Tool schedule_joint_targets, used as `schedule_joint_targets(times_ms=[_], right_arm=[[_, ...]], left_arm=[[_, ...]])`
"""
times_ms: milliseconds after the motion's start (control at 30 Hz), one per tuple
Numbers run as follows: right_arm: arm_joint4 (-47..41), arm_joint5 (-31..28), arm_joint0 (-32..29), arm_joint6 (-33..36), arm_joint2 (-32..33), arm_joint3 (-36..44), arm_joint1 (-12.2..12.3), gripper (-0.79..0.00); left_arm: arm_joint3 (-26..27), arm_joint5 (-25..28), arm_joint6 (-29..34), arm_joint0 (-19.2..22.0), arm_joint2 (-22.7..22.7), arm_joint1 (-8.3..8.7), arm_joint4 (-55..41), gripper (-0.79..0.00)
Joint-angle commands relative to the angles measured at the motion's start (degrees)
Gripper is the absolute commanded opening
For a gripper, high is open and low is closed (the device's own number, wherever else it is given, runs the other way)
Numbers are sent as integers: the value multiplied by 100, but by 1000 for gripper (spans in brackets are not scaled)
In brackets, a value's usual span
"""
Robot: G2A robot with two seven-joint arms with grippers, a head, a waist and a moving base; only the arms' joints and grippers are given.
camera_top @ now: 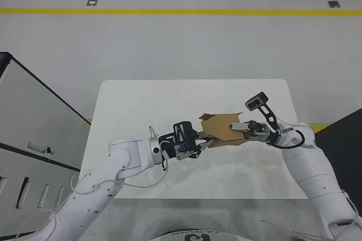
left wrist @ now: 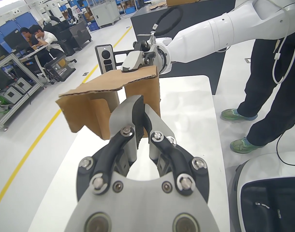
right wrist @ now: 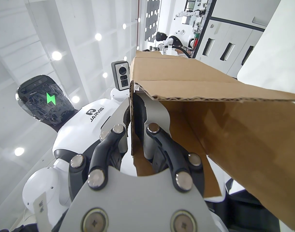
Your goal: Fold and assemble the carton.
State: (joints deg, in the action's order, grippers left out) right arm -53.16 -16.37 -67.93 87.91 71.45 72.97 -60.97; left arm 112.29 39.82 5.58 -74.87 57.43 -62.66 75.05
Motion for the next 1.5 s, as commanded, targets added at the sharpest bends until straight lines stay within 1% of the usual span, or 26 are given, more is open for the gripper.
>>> schedule_joint_targets(times_ms=[0,300,733,1067,1267,1467], right_arm=[[-7,2,-3,2,-4,-2,-5,-785],[25,-40,-43,-50,57,21,-12,-785],[67,-48,-173,-240,4,238,-49,-785],[145,-2,-284,-288,92,368,-38,-785],[146,5,-317,-298,76,418,-49,-785],[149,-1,-323,-277,91,402,-55,-785]], left_arm=[[4,-1,2,-1,-1,0,-1,-785],[72,14,-11,-90,111,26,1,-785],[173,82,-83,-233,105,48,55,-785],[258,68,-148,-376,296,90,79,-785],[293,118,-143,-397,227,90,80,-785],[302,42,-118,-385,177,83,118,-785]])
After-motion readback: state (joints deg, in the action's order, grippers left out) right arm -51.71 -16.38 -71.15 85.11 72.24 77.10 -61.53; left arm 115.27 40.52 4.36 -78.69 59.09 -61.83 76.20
